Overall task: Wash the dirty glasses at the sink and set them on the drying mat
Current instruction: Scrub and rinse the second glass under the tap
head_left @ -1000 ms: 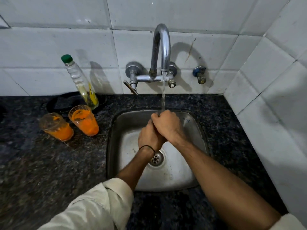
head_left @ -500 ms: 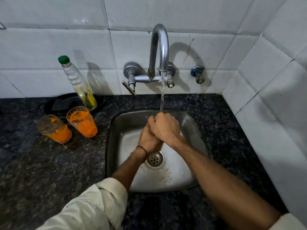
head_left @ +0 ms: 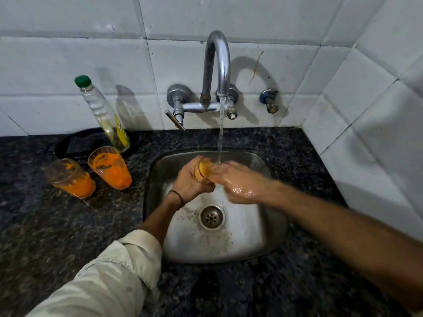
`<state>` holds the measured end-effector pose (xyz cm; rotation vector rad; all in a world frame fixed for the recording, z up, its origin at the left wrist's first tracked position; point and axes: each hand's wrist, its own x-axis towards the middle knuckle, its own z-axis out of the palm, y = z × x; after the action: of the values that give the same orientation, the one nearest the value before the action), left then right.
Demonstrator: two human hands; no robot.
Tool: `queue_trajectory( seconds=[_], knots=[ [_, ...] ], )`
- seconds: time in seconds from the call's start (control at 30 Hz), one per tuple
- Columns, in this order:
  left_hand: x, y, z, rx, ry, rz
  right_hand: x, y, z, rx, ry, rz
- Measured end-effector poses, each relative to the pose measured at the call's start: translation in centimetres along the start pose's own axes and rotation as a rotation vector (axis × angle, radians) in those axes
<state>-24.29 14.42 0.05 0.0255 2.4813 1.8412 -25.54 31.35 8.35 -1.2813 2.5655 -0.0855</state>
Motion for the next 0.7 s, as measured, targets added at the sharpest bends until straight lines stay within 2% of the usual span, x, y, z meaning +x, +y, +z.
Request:
queue_trajectory(
  seconds=[0.07, 0.13, 0.17, 0.27, 0.33, 0.37, 0.4, 0.43, 0.5, 0.57, 0.6, 0.63, 0.7],
  knots=[
    [0.0, 0.7, -0.3, 0.176, -0.113, 0.051, -0.7, 2.3, -1.1, -0.291, -0.161, -0.147],
    [0.0, 1.3, 0.2, 0.14, -0.08, 0.065, -0.4, 2.5, -1.3, -0.338, -0.177, -0.143],
    [-0.1, 1.8, 0.7, 0.09, -0.044, 0.091, 0.1, 1.6, -1.5, -0.268, -0.158, -0.061],
    [-0.4, 2.2, 2.5, -0.023, 0.05, 0.186, 2.6, -2.0, 0.2, 0.332, -0.043, 0.48],
    [-0.2, 1.8, 2.7, -0.039, 0.125, 0.139, 3.8, -3.7, 1.5, 0.64, 0.193, 0.685],
    [-0.2, 1.6, 2.4, -0.031, 0.145, 0.113, 3.8, -3.9, 2.2, 0.679, 0.312, 0.671],
    [-0.1, 1.3, 1.8, -0.022, 0.139, 0.105, 3.2, -3.5, 2.9, 0.639, 0.359, 0.56],
    [0.0, 0.9, 1.1, 0.002, 0.105, 0.107, 2.5, -2.7, 3.3, 0.518, 0.315, 0.391],
    [0.1, 0.5, -0.1, 0.092, 0.0, 0.108, 1.3, -0.1, 2.9, 0.125, 0.09, 0.06],
    [-0.1, 1.0, 0.2, 0.174, -0.067, 0.069, 1.0, 1.9, 1.1, -0.227, -0.078, -0.105],
    [-0.2, 1.2, 0.6, 0.175, -0.067, 0.059, 1.2, 2.0, 0.2, -0.298, -0.111, -0.115],
    [-0.2, 1.4, 1.0, 0.151, -0.054, 0.06, 1.6, 1.7, -0.3, -0.259, -0.136, -0.048],
    [0.0, 1.4, 1.1, 0.138, -0.023, 0.063, 2.9, 0.7, -0.1, -0.004, -0.122, 0.137]
  ],
)
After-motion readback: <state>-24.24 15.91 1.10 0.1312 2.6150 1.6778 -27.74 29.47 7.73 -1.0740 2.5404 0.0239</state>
